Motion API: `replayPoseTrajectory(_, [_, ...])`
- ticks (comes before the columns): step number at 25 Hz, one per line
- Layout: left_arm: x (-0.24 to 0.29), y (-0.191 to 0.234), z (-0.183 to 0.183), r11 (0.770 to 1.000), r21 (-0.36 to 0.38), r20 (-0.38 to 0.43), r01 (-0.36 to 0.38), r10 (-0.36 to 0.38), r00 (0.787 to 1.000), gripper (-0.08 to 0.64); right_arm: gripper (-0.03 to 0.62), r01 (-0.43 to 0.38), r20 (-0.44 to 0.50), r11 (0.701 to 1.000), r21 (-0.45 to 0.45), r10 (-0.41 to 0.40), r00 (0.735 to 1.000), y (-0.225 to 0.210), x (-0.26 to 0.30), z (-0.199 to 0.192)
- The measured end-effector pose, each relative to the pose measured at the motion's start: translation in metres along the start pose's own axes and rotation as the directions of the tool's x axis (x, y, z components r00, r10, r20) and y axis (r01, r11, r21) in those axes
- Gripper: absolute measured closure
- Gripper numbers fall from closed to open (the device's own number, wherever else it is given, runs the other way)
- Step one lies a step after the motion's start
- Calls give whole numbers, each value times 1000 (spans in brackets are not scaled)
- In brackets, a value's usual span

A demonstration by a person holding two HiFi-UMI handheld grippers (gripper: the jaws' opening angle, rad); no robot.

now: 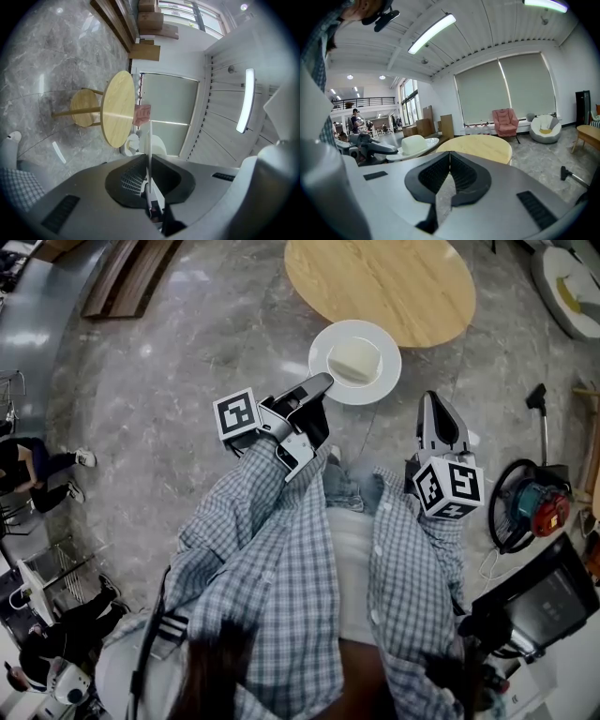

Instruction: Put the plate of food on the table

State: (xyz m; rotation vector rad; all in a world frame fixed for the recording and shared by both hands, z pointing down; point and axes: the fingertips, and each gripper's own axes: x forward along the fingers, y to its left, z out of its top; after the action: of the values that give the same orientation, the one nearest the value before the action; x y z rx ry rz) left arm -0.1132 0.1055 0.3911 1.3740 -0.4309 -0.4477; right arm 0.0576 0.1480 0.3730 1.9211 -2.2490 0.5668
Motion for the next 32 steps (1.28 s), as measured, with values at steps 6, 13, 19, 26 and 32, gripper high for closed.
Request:
replayPoseTrajectory(6, [-6,0,3,1000,-5,-4,1,-1,1000,538,584,14,19,998,57,-15,1000,3,-4,4])
replayPoseTrajectory(13, [-1,-9,-17,1000,8,-16,16,-16,1000,538,584,17,33,1000,18,-18,999,-3,-22,14])
replayPoseTrajectory(19, [5,-9,17,1000,-15,0,9,-9,1000,538,584,-12,-4,999,-35,12,1000,12,19,21])
replayPoseTrajectory(26, [7,-7,24,1000,-8,34,14,-13,999,538,584,-45,-10,998,-55,44,999,15,31,19])
replayPoseTrajectory(32, [7,-9,27,1000,7,47,22,-22,999,538,584,-60,-5,996,-67,59,998,15,35,20])
